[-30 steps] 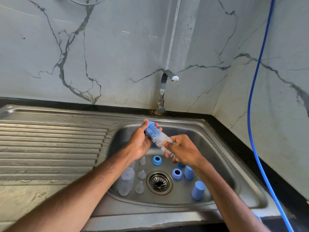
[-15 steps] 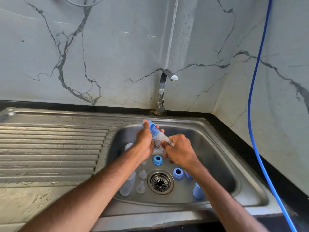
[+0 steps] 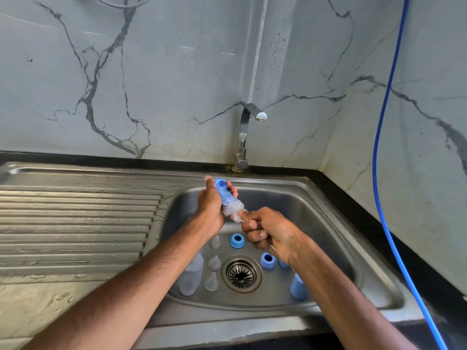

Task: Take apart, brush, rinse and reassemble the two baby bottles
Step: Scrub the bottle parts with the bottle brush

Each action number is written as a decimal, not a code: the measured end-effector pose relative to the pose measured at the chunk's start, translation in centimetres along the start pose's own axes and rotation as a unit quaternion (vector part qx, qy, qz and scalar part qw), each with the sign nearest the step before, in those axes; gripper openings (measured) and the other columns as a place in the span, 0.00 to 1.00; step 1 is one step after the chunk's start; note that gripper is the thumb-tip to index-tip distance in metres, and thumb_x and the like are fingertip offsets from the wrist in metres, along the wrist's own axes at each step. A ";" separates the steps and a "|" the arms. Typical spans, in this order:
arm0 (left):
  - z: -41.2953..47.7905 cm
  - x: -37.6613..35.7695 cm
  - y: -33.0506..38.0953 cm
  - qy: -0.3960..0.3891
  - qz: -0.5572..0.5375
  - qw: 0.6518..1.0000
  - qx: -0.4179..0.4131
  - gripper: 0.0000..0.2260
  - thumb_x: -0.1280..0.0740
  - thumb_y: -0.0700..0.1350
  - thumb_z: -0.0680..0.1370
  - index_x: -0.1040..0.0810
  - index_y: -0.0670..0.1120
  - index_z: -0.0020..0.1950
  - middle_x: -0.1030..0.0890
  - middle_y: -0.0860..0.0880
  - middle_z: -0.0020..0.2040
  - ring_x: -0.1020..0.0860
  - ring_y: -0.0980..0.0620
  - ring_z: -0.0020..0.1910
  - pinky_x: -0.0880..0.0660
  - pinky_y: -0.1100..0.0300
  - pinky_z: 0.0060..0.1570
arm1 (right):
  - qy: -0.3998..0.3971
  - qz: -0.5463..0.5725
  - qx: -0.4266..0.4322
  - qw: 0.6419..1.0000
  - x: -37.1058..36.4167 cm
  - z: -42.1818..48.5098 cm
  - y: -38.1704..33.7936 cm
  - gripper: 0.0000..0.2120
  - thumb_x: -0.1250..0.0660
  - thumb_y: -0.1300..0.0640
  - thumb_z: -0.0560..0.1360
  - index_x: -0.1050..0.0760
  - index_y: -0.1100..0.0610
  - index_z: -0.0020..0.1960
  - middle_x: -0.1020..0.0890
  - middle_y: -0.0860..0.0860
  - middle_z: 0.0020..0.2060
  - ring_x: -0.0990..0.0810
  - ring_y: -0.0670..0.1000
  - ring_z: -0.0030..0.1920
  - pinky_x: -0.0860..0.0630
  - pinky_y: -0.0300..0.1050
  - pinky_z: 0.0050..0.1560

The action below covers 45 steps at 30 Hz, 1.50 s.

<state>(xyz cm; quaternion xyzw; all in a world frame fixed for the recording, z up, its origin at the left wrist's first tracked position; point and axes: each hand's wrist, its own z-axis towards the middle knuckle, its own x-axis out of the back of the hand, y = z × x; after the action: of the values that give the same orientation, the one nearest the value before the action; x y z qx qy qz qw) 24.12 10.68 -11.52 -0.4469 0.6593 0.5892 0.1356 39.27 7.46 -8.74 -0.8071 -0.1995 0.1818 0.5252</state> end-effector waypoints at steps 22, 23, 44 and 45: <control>-2.7 -1.5 -3.6 -0.062 0.131 0.989 0.007 0.17 0.41 0.54 0.86 0.21 0.41 0.54 0.16 0.44 0.46 0.17 0.51 0.40 0.20 0.58 0.40 | 0.257 -0.365 0.190 0.875 0.5 0.7 0.0 0.13 0.36 0.57 0.77 0.22 0.59 0.36 0.19 0.52 0.30 0.21 0.54 0.30 0.25 0.45 0.31; -2.5 -1.6 -3.5 -0.048 0.125 0.991 -0.001 0.18 0.41 0.54 0.86 0.22 0.40 0.54 0.16 0.44 0.45 0.17 0.50 0.40 0.20 0.56 0.41 | 0.235 -0.301 0.178 0.907 0.6 0.6 -0.2 0.14 0.36 0.59 0.77 0.22 0.60 0.35 0.20 0.52 0.28 0.23 0.52 0.27 0.25 0.44 0.28; -1.2 -0.4 1.3 0.008 -0.033 0.999 -0.008 0.21 0.46 0.54 0.88 0.26 0.39 0.48 0.22 0.42 0.44 0.21 0.44 0.40 0.21 0.51 0.45 | 0.230 -0.412 0.220 0.854 -1.8 0.1 1.3 0.14 0.37 0.59 0.78 0.29 0.59 0.34 0.26 0.55 0.28 0.33 0.53 0.28 0.32 0.48 0.31; -1.1 -0.4 1.1 0.007 -0.033 0.999 -0.008 0.21 0.46 0.54 0.88 0.26 0.39 0.48 0.21 0.43 0.45 0.20 0.44 0.41 0.21 0.51 0.45 | 0.261 -0.476 0.231 0.807 -1.8 0.0 1.6 0.13 0.37 0.58 0.77 0.32 0.58 0.34 0.27 0.54 0.29 0.35 0.55 0.29 0.34 0.48 0.33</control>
<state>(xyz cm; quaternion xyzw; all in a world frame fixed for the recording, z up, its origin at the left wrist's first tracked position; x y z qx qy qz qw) 23.90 9.74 -10.23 -0.4736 0.6403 0.5865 0.1474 37.96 5.98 -10.03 -0.4825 -0.3663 -0.2675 0.7493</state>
